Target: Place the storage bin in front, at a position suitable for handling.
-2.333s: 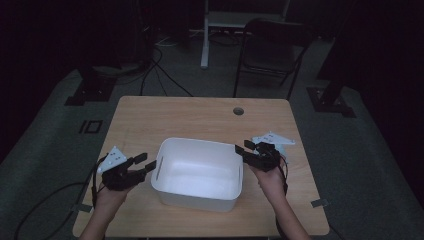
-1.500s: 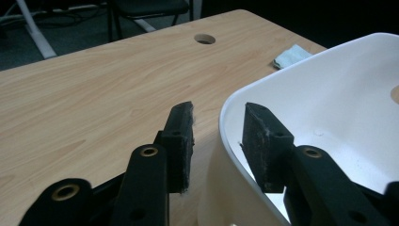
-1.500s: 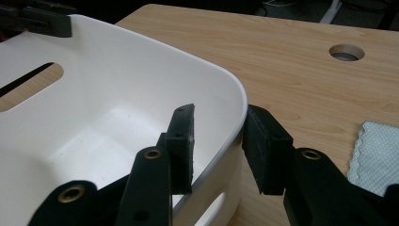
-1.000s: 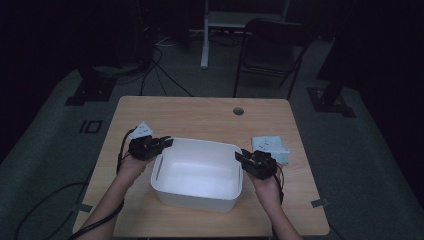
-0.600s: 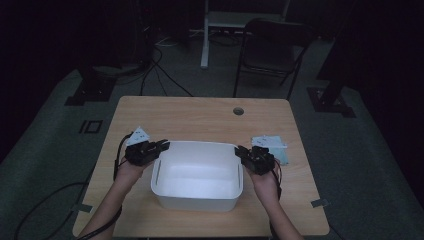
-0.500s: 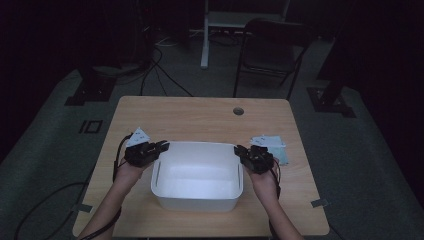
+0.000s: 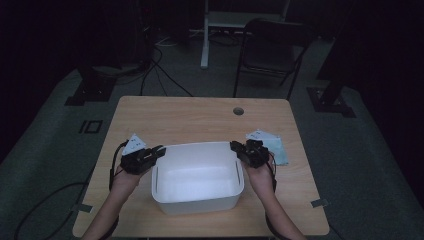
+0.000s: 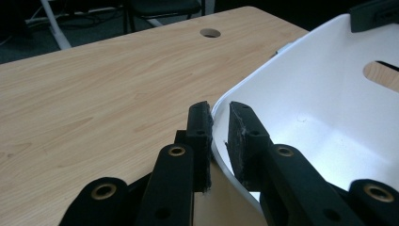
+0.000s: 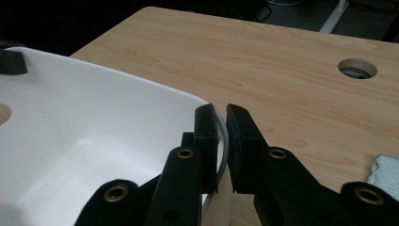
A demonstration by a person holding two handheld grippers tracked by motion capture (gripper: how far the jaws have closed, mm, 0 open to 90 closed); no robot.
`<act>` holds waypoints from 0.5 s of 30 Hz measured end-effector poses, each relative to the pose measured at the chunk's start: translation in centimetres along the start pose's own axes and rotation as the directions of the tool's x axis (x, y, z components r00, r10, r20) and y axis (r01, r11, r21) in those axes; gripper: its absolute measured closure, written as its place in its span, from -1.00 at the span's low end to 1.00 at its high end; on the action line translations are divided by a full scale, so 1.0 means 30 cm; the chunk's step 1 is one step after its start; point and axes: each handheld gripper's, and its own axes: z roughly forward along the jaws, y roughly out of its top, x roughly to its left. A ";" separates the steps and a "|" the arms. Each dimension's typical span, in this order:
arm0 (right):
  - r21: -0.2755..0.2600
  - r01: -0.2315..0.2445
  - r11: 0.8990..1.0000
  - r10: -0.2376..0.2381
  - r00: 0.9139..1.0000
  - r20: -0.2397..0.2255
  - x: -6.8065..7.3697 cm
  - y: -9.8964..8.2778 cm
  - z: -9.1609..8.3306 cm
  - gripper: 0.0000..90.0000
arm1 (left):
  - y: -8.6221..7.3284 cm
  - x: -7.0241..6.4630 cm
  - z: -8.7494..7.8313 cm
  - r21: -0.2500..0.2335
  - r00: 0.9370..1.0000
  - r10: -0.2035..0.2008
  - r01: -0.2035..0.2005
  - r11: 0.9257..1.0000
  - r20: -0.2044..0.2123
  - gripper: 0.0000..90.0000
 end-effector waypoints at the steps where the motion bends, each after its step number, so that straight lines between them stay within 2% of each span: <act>1: 0.002 0.001 1.000 -0.001 1.000 0.000 -0.001 0.003 0.002 0.85 | -0.002 -0.003 -0.003 0.001 1.000 0.001 -0.001 1.000 0.000 0.75; 7: 0.002 0.002 1.000 -0.002 1.000 -0.004 -0.009 0.016 0.022 0.83 | -0.016 -0.029 -0.021 -0.007 1.000 -0.004 0.004 1.000 -0.013 0.72; 12: 0.006 0.001 1.000 -0.001 1.000 -0.010 -0.007 0.018 0.021 0.80 | -0.020 -0.025 -0.023 -0.023 1.000 -0.018 0.018 1.000 0.004 0.66; 15: -0.013 -0.028 1.000 0.028 0.999 -0.033 -0.011 0.013 -0.001 0.69 | -0.015 -0.010 -0.016 -0.023 0.998 -0.049 0.049 0.999 0.033 0.50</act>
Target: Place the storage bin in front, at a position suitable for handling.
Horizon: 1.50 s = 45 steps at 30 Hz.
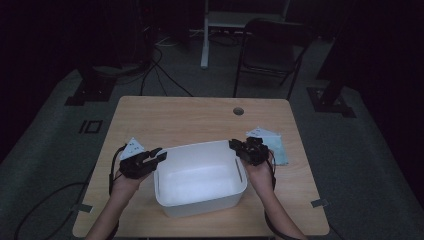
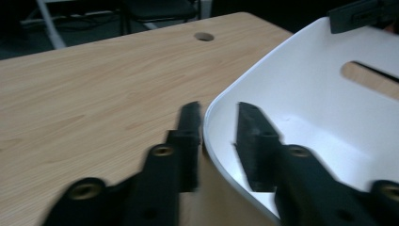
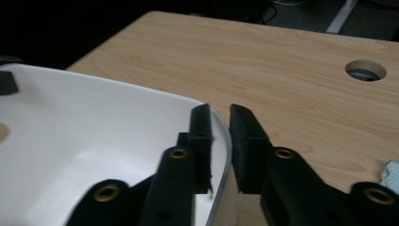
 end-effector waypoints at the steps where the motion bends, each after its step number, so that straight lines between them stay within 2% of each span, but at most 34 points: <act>1: -0.006 -0.003 1.000 0.003 1.000 -0.005 0.001 -0.001 -0.010 0.67 | 0.001 0.009 0.005 0.004 1.000 -0.020 0.020 1.000 0.011 0.40; 2: -0.012 -0.004 1.000 0.004 1.000 -0.002 0.003 -0.002 -0.022 0.67 | 0.002 0.014 0.008 0.008 1.000 -0.026 0.026 1.000 0.009 0.34; 4: -0.011 0.001 1.000 -0.001 1.000 0.002 0.007 -0.004 -0.035 0.64 | 0.001 0.022 0.012 0.011 1.000 -0.026 0.026 1.000 0.000 0.34; 7: -0.014 -0.001 1.000 0.001 1.000 0.001 0.009 -0.012 -0.058 0.64 | 0.002 0.029 0.021 0.032 0.999 -0.051 0.051 0.998 0.006 0.34; 9: -0.019 -0.003 1.000 0.003 1.000 -0.002 0.009 -0.017 -0.069 0.63 | 0.005 0.025 0.023 0.033 1.000 -0.024 0.024 0.999 0.018 0.40; 10: -0.019 -0.007 1.000 0.007 1.000 -0.004 0.011 -0.020 -0.074 0.63 | 0.007 0.018 0.023 0.032 1.000 0.001 -0.001 1.000 0.001 0.46; 12: -0.010 -0.008 1.000 0.008 1.000 -0.008 0.014 -0.024 -0.080 0.60 | 0.011 0.011 0.030 0.043 1.000 0.020 -0.021 0.999 0.011 0.57; 13: -0.005 -0.007 1.000 0.007 1.000 -0.005 0.016 -0.027 -0.082 0.60 | 0.013 0.006 0.034 0.046 0.999 0.037 -0.037 0.998 0.000 0.59; 15: 0.002 -0.004 1.000 0.004 1.000 -0.003 0.020 -0.031 -0.084 0.58 | 0.016 0.000 0.041 0.051 0.999 0.045 -0.045 0.998 0.008 0.68; 17: 0.008 -0.004 1.000 0.004 1.000 0.003 0.020 -0.035 -0.084 0.58 | 0.015 0.002 0.043 0.047 0.999 0.041 -0.041 0.998 0.010 0.69; 23: 0.019 -0.014 1.000 0.014 1.000 0.019 0.006 -0.038 -0.068 0.76 | 0.012 -0.003 0.042 0.038 0.999 0.049 -0.050 0.998 0.006 0.69; 27: 0.019 -0.015 1.000 0.015 0.999 0.029 0.003 -0.030 -0.057 0.80 | 0.010 -0.005 0.040 0.037 0.999 0.032 -0.032 0.999 0.013 0.69; 35: 0.021 -0.028 0.999 0.027 0.999 0.033 -0.018 -0.004 -0.023 0.86 | 0.007 -0.031 0.036 0.040 0.998 0.053 -0.052 0.998 -0.030 0.69; 41: 0.016 -0.019 1.000 0.018 0.999 0.052 -0.023 0.009 -0.003 0.88 | 0.001 -0.045 0.042 0.013 0.997 0.034 -0.033 0.999 -0.066 0.69; 43: 0.015 -0.022 1.000 0.021 0.998 0.053 -0.027 0.012 0.001 0.88 | 0.001 -0.045 0.045 0.008 0.998 0.026 -0.026 1.000 -0.064 0.69; 45: 0.012 -0.035 0.999 0.035 0.998 0.048 -0.032 0.012 0.003 0.88 | 0.003 -0.048 0.047 0.014 0.997 0.036 -0.035 0.999 -0.073 0.69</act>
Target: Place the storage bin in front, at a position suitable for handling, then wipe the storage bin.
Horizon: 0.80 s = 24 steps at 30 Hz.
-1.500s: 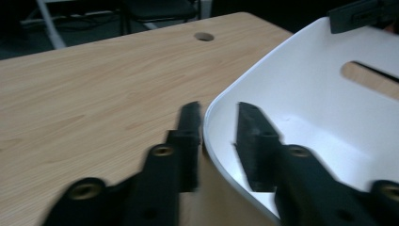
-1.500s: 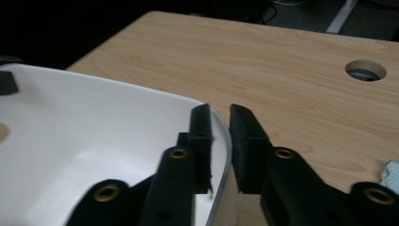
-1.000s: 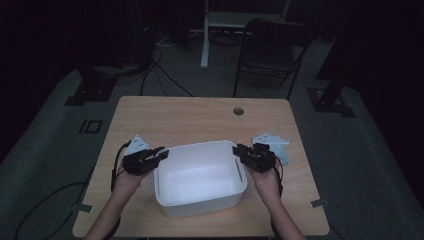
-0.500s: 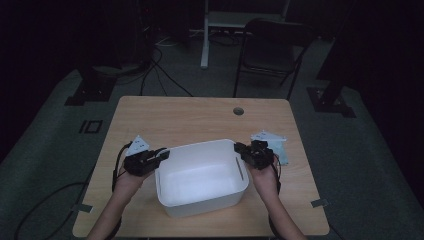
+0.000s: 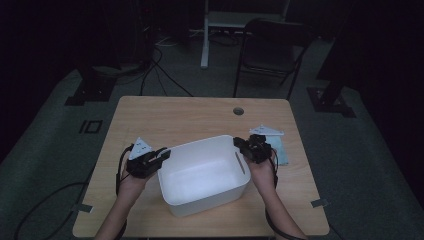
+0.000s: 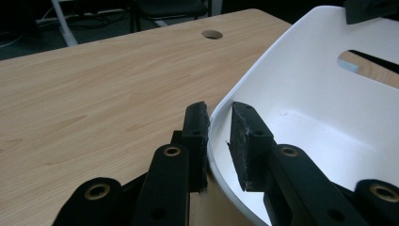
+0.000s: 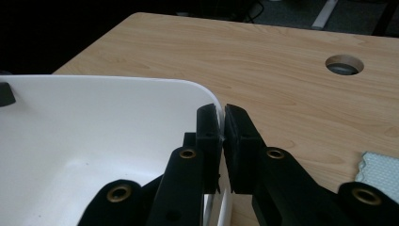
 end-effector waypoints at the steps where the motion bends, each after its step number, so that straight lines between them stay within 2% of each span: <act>1: -0.003 -0.001 1.000 0.001 1.000 -0.002 -0.002 -0.001 0.000 0.88 | 0.000 0.000 0.000 0.001 1.000 0.005 -0.005 1.000 0.000 0.69; 4: -0.004 0.001 1.000 -0.001 1.000 -0.006 -0.004 -0.001 0.000 0.88 | -0.002 0.004 0.001 -0.007 1.000 -0.007 0.007 1.000 0.011 0.70; 15: 0.000 0.002 1.000 -0.002 1.000 -0.016 -0.008 -0.001 -0.007 0.85 | -0.005 0.006 0.002 -0.016 1.000 -0.015 0.015 1.000 0.019 0.70; 18: -0.028 0.005 1.000 -0.006 0.999 -0.046 -0.015 -0.004 -0.029 0.78 | -0.008 0.009 0.002 -0.026 0.999 -0.018 0.019 0.999 0.026 0.70; 24: -0.057 0.013 0.998 -0.016 0.998 -0.064 -0.016 -0.001 -0.070 0.68 | -0.012 0.012 0.002 -0.038 0.999 -0.019 0.020 0.999 0.034 0.69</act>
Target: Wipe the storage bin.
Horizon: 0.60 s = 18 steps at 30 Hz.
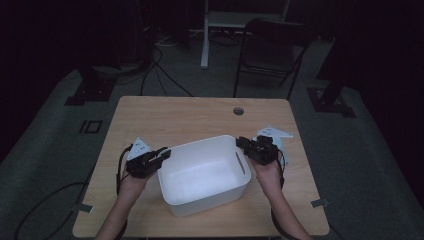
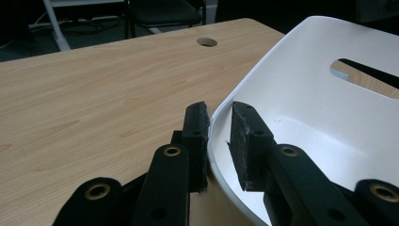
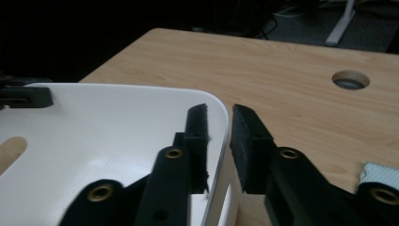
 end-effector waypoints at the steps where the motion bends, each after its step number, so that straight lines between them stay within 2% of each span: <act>1: -0.008 0.003 1.000 -0.003 1.000 -0.003 -0.001 0.003 -0.010 0.67 | 0.000 0.000 0.000 0.001 1.000 -0.001 0.001 1.000 0.000 0.69; 7: -0.043 0.005 0.999 -0.005 1.000 -0.001 -0.027 0.015 -0.055 0.62 | 0.001 0.000 0.001 0.002 1.000 -0.006 0.006 1.000 0.000 0.70; 9: -0.036 0.008 0.999 -0.007 1.000 0.021 -0.054 0.013 -0.067 0.60 | 0.001 0.002 0.001 0.001 1.000 -0.007 0.007 1.000 0.006 0.70; 13: -0.056 -0.045 0.997 0.048 0.997 0.054 -0.116 -0.001 -0.083 0.56 | 0.003 0.007 0.003 0.002 1.000 -0.006 0.006 1.000 0.013 0.70; 18: -0.070 -0.078 0.994 0.084 0.993 0.087 -0.178 -0.014 -0.096 0.49 | 0.003 0.008 0.005 0.000 1.000 -0.011 0.011 1.000 0.017 0.70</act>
